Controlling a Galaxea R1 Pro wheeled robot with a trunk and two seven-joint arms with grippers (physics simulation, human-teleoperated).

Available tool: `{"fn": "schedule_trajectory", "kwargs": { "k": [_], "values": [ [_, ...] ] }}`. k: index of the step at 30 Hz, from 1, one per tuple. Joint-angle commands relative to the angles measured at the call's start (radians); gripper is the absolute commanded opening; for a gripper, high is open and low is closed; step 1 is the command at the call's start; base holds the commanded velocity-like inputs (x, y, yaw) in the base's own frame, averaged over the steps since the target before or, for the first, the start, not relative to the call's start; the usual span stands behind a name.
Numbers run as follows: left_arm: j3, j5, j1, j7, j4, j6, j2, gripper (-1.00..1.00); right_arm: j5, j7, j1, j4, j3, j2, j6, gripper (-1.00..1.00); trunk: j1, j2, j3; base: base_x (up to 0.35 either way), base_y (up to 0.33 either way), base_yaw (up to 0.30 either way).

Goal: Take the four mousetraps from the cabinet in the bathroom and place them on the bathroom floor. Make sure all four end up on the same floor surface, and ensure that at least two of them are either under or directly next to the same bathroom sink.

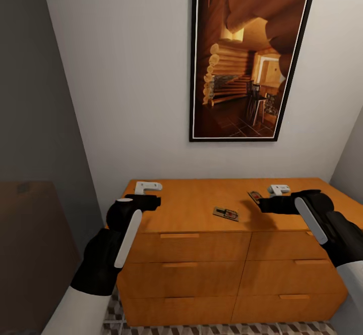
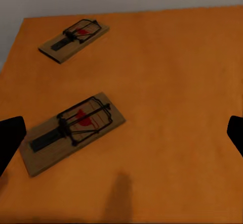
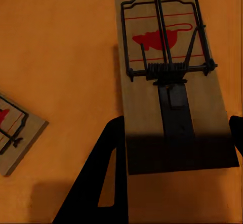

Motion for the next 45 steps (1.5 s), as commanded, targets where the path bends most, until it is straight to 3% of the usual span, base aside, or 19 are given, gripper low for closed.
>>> {"fn": "schedule_trajectory", "kwargs": {
  "k": [1, 5, 9, 11, 14, 18, 29, 33, 37, 40, 43, 44, 45],
  "values": [
    [-0.001, 0.002, -0.001, 0.017, -0.003, 0.012, 0.001, 1.0, 0.012, 0.01, -0.001, 0.012, -0.001, -0.002, 0.003, -1.0, 0.0, -0.001, -0.001, 0.0, 0.0, 0.0],
    [0.0, -0.011, -0.001, 0.026, -0.006, 0.023, 0.004, 1.0, 0.016, 0.013, -0.001, 0.028, -0.015, -0.008, 0.003, -1.0, 0.0, -0.001, -0.001, 0.0, 0.0, 0.0],
    [0.002, -0.031, -0.001, 0.031, -0.009, 0.039, 0.021, 1.0, 0.017, 0.017, -0.001, 0.035, -0.025, -0.034, 0.003, -1.0, 0.0, -0.001, -0.001, 0.0, 0.0, 0.0],
    [0.004, -0.062, -0.001, 0.032, -0.01, 0.043, 0.042, 1.0, 0.015, 0.018, -0.001, 0.036, -0.026, -0.043, 0.003, -1.0, 0.0, -0.001, -0.001, 0.0, 0.0, 0.0],
    [0.006, -0.136, -0.001, 0.029, -0.016, 0.046, 0.079, 1.0, 0.014, 0.019, -0.001, 0.03, -0.03, -0.049, 0.003, -1.0, 0.0, -0.001, -0.001, 0.0, 0.0, 0.0],
    [0.005, -0.178, -0.001, 0.02, -0.016, 0.045, 0.096, 1.0, 0.012, 0.02, -0.001, 0.01, -0.054, -0.052, 0.003, -1.0, 0.0, -0.001, -0.001, 0.0, 0.0, 0.0],
    [0.002, -0.192, -0.001, 0.01, -0.01, 0.04, 0.094, 1.0, 0.012, 0.019, -0.001, -0.143, -0.116, -0.052, 0.003, -1.0, 0.0, -0.001, -0.001, 0.0, 0.0, 0.0],
    [0.003, -0.192, -0.001, 0.009, -0.01, 0.04, 0.094, 1.0, 0.015, 0.012, -0.001, -0.205, -0.213, -0.051, 0.003, -1.0, 0.0, -0.001, -0.001, 0.0, 0.0, 0.0],
    [0.006, -0.192, -0.001, 0.008, -0.01, 0.039, 0.095, 1.0, 0.023, 0.006, -0.001, -0.227, -0.391, -0.052, 0.003, -1.0, 0.0, -0.001, -0.001, 0.0, 0.0, 0.0],
    [0.005, -0.192, -0.001, 0.008, -0.01, 0.039, 0.095, 1.0, 0.043, 0.0, -0.001, -0.229, -0.459, -0.056, 0.003, -1.0, 0.0, -0.001, -0.001, 0.0, 0.0, 0.0],
    [0.005, -0.19, -0.001, 0.006, -0.009, 0.04, 0.096, 1.0, 0.119, -0.015, -0.001, -0.227, -0.5, -0.072, 0.003, -1.0, 0.0, -0.001, -0.001, 0.0, 0.0, 0.0],
    [0.005, -0.186, -0.001, 0.002, -0.009, 0.04, 0.096, 1.0, 0.173, -0.019, -0.001, -0.227, -0.511, -0.08, 0.003, -1.0, 0.0, -0.001, -0.001, 0.0, 0.0, 0.0],
    [0.006, -0.184, -0.001, -0.001, -0.009, 0.04, 0.097, 1.0, 0.199, -0.02, 0.0, -0.227, -0.515, -0.083, 0.003, -1.0, 0.0, -0.001, -0.001, 0.0, 0.0, 0.0]
  ]
}}
